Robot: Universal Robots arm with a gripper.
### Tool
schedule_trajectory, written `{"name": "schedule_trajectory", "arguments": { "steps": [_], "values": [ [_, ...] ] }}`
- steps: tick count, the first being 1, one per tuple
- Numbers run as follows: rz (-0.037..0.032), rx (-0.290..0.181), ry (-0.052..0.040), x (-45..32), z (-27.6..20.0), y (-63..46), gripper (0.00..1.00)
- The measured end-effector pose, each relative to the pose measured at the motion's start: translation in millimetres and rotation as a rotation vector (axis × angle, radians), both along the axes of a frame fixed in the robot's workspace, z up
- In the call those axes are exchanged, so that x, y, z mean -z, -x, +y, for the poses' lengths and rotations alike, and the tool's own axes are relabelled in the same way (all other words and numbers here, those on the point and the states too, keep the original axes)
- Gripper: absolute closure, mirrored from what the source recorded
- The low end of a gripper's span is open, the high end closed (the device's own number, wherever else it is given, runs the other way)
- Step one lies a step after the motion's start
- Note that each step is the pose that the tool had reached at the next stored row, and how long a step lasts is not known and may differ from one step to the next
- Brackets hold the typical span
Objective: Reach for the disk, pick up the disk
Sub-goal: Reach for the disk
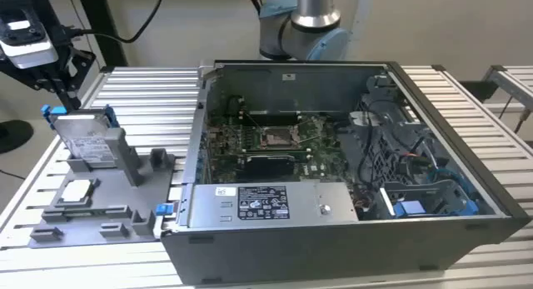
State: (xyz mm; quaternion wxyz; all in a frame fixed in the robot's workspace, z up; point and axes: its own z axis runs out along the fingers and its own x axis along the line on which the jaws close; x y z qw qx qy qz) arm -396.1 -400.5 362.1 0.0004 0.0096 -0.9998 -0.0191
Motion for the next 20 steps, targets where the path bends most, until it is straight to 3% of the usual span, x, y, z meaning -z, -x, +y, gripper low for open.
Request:
{"name": "schedule_trajectory", "arguments": {
  "steps": [14,16,20],
  "values": [
    [0.0001,0.0,0.0001,-0.1,0.7,0.1,1.0],
    [0.0,0.0,0.0,0.0,4.9,0.2,1.0],
    [0.0002,0.0,0.0,0.1,18.0,2.3,1.0]
  ]
}}
